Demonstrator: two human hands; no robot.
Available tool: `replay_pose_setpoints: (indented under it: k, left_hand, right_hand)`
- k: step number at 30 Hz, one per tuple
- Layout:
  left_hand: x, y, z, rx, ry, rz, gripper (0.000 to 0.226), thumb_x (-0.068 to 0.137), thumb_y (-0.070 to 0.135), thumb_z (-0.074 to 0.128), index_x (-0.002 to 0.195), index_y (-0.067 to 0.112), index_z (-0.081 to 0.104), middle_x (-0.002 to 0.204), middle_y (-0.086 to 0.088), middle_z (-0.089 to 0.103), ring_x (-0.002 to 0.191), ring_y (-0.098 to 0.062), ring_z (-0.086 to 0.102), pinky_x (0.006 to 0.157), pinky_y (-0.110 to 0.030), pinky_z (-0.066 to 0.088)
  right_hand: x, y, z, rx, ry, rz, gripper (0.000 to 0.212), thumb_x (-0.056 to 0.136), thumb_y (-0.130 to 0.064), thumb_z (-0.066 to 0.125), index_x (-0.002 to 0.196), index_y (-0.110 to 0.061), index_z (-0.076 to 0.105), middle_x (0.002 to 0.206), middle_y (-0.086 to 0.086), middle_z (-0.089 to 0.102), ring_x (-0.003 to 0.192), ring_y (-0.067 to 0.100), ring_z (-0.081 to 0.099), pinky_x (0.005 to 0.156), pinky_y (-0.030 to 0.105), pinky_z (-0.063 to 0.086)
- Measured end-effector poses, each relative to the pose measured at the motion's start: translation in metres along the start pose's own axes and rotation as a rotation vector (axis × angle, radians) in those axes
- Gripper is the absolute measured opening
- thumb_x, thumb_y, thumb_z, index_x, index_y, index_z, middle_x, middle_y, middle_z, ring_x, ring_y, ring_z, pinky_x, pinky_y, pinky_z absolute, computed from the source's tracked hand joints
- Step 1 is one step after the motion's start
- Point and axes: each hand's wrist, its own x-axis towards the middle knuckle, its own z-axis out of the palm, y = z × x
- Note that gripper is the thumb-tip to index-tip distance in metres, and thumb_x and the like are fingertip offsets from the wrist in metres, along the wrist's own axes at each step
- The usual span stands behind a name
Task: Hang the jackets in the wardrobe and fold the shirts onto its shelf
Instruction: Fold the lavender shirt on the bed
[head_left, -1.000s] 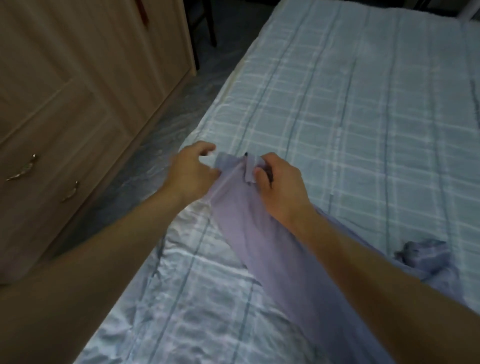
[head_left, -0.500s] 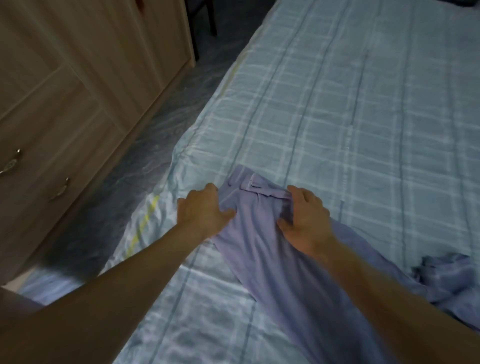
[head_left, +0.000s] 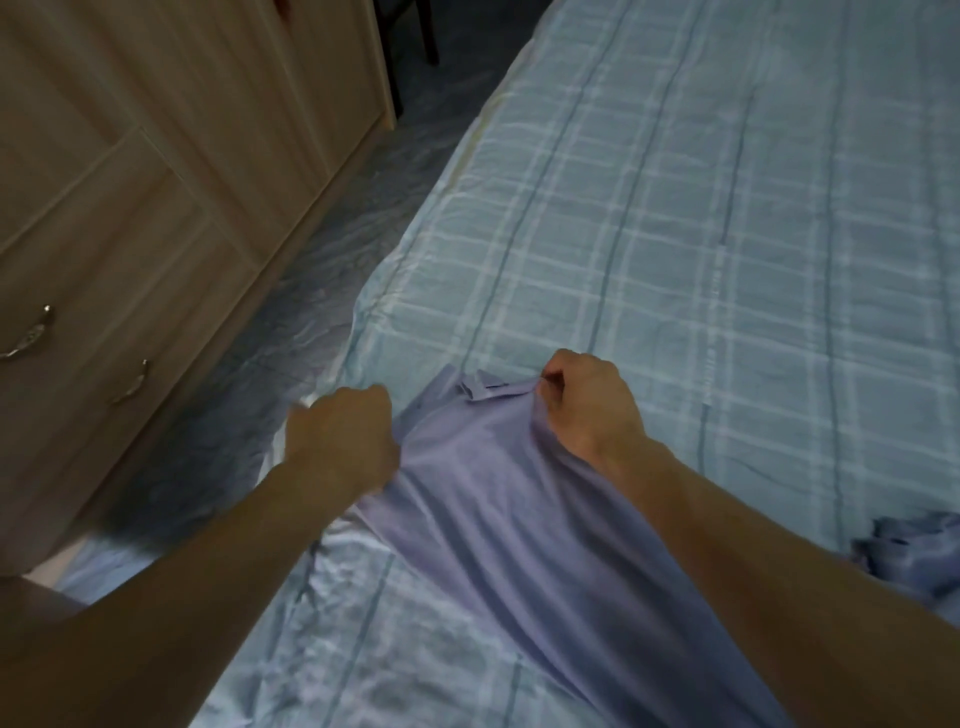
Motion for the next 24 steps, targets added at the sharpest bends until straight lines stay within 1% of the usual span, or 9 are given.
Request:
replay_pose_setpoints:
  k: [4, 6, 9, 12, 15, 16, 18, 20, 24]
  left_hand:
    - [0.005, 0.017, 0.002, -0.214, 0.303, 0.222, 0.033, 0.086, 0.034, 0.062, 0.116, 0.023, 0.054, 0.115, -0.003, 0.056, 0.109, -0.029, 0.051, 0.088, -0.042, 0.041]
    - [0.011, 0.024, 0.005, -0.282, 0.269, 0.331, 0.049, 0.083, 0.035, 0.069, 0.127, 0.025, 0.051, 0.123, -0.001, 0.053, 0.113, -0.028, 0.047, 0.092, -0.044, 0.041]
    - [0.034, 0.032, 0.000, -0.312, 0.049, 0.376, 0.071, 0.080, 0.028, 0.074, 0.142, 0.027, 0.040, 0.135, -0.005, 0.048, 0.121, -0.031, 0.046, 0.100, -0.046, 0.041]
    - [0.062, 0.027, -0.012, -0.451, -0.085, 0.387, 0.063, 0.074, 0.011, 0.066, 0.133, 0.029, 0.051, 0.125, -0.011, 0.050, 0.113, -0.033, 0.056, 0.093, -0.037, 0.048]
    - [0.073, 0.016, -0.017, -0.280, -0.083, 0.547, 0.056, 0.066, 0.046, 0.056, 0.122, 0.042, 0.050, 0.125, -0.002, 0.049, 0.115, -0.026, 0.052, 0.094, -0.041, 0.048]
    - [0.076, 0.014, -0.015, -0.263, -0.085, 0.598, 0.053, 0.068, 0.049, 0.058, 0.120, 0.042, 0.052, 0.125, 0.000, 0.049, 0.117, -0.023, 0.051, 0.095, -0.038, 0.047]
    - [0.081, 0.009, -0.011, -0.298, -0.072, 0.662, 0.048, 0.072, 0.032, 0.075, 0.118, 0.035, 0.060, 0.124, 0.001, 0.049, 0.116, -0.018, 0.051, 0.093, -0.031, 0.045]
    - [0.086, 0.007, -0.007, -0.351, -0.007, 0.700, 0.045, 0.070, 0.018, 0.081, 0.109, 0.033, 0.065, 0.120, 0.004, 0.051, 0.108, -0.015, 0.053, 0.090, -0.035, 0.048]
    - [0.086, 0.005, 0.004, -0.417, 0.050, 0.758, 0.045, 0.070, 0.019, 0.082, 0.107, 0.037, 0.062, 0.119, 0.007, 0.053, 0.109, -0.017, 0.054, 0.093, -0.045, 0.047]
  right_hand:
    - [-0.008, 0.001, 0.003, -0.051, -0.079, -0.041, 0.028, 0.088, -0.032, 0.065, 0.111, -0.017, 0.060, 0.107, 0.006, 0.061, 0.098, 0.025, 0.058, 0.083, 0.033, 0.047]
    - [-0.007, 0.001, 0.004, -0.100, -0.111, -0.045, 0.035, 0.084, -0.033, 0.070, 0.114, -0.019, 0.058, 0.109, 0.004, 0.061, 0.100, 0.024, 0.059, 0.086, 0.035, 0.049]
    - [-0.003, 0.000, 0.008, -0.026, -0.097, -0.059, 0.033, 0.082, -0.028, 0.072, 0.111, -0.020, 0.059, 0.104, 0.004, 0.065, 0.096, 0.024, 0.062, 0.084, 0.039, 0.052]
    - [-0.004, 0.001, 0.016, 0.060, -0.018, -0.122, 0.030, 0.081, -0.022, 0.071, 0.109, -0.020, 0.060, 0.102, 0.005, 0.064, 0.093, 0.024, 0.062, 0.085, 0.041, 0.051]
    - [-0.005, 0.006, 0.023, 0.097, 0.032, -0.177, 0.034, 0.081, -0.021, 0.071, 0.112, -0.022, 0.059, 0.102, 0.004, 0.061, 0.091, 0.023, 0.061, 0.085, 0.045, 0.050]
    - [-0.005, 0.007, 0.025, 0.108, 0.044, -0.191, 0.035, 0.080, -0.022, 0.071, 0.113, -0.023, 0.059, 0.102, 0.003, 0.061, 0.092, 0.023, 0.060, 0.085, 0.045, 0.049]
    - [-0.003, 0.006, 0.027, 0.139, 0.066, -0.220, 0.033, 0.081, -0.023, 0.072, 0.111, -0.023, 0.060, 0.101, 0.002, 0.060, 0.091, 0.021, 0.059, 0.085, 0.045, 0.049]
    - [-0.002, 0.004, 0.028, 0.162, 0.095, -0.266, 0.030, 0.079, -0.021, 0.074, 0.107, -0.023, 0.063, 0.099, 0.001, 0.061, 0.091, 0.021, 0.059, 0.084, 0.045, 0.049]
    - [0.002, -0.002, 0.028, 0.193, 0.117, -0.333, 0.022, 0.075, -0.015, 0.074, 0.095, -0.022, 0.070, 0.094, 0.001, 0.060, 0.088, 0.023, 0.059, 0.081, 0.047, 0.050]
